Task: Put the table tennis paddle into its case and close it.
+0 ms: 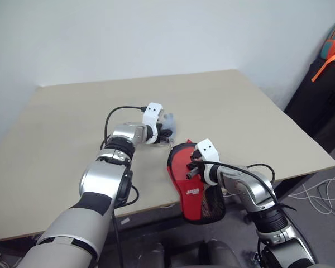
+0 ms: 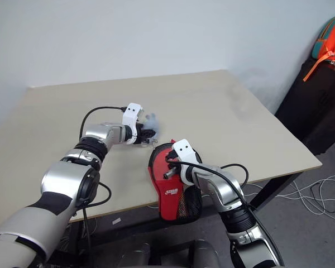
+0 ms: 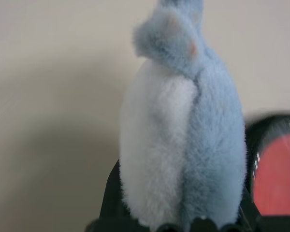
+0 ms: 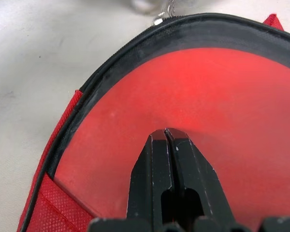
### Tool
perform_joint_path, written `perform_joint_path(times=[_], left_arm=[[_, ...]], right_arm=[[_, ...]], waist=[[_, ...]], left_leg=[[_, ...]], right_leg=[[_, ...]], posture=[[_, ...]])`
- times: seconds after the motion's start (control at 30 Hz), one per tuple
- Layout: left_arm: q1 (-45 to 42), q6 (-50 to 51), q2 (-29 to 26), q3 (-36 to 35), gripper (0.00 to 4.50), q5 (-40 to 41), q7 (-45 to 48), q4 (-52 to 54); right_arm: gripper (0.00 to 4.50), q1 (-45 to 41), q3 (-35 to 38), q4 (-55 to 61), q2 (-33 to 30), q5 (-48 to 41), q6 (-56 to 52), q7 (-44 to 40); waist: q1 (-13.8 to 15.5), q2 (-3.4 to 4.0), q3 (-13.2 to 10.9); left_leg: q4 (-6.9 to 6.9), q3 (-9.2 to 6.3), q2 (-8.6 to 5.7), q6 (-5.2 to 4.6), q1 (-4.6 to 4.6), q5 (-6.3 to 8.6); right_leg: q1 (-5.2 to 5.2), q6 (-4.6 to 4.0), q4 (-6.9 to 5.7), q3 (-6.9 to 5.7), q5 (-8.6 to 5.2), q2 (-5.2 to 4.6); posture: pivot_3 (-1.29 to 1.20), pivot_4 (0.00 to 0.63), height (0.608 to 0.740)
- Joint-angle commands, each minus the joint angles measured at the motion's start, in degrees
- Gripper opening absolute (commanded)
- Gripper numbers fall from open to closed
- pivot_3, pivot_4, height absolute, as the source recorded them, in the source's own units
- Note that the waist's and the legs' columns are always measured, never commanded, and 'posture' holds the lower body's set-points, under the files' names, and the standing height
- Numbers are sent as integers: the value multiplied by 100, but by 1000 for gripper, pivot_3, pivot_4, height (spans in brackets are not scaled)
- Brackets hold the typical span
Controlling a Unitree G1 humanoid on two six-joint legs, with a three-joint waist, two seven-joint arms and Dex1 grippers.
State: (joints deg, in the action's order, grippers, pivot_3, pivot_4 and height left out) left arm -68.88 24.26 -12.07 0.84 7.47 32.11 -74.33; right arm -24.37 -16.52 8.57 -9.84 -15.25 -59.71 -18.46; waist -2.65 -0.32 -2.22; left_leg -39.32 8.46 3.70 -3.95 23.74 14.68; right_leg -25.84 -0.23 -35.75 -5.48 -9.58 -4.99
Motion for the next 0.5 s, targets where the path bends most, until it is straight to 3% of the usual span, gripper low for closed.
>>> perform_joint_path(times=[0.03, 0.27, 0.5], left_arm=[[-648, -552, 174, -233, 644, -63, -385, 108], [-719, -890, 688, -167, 644, -460, -860, -140], [-604, -1055, 864, 180, 644, -1140, -911, -204]], right_arm=[[0, 148, -133, -1, 9, 30, -168, -15], [0, 233, -150, 153, -25, 32, -250, -26], [0, 314, -78, 289, -60, 12, -389, -13]], waist=[[3, -2, 0], [1, -2, 0], [2, -3, 1]], left_leg=[[0, 0, -1, 0, 0, 0], [0, -1, 0, -1, 1, 0], [-2, -2, -2, -6, 1, 4]], right_leg=[[1, 0, 0, 0, 0, 0], [0, 0, 0, 1, 0, 2], [2, 0, 1, 0, 0, 0]], posture=[[0, 0, 724], [0, 0, 724], [0, 0, 724]])
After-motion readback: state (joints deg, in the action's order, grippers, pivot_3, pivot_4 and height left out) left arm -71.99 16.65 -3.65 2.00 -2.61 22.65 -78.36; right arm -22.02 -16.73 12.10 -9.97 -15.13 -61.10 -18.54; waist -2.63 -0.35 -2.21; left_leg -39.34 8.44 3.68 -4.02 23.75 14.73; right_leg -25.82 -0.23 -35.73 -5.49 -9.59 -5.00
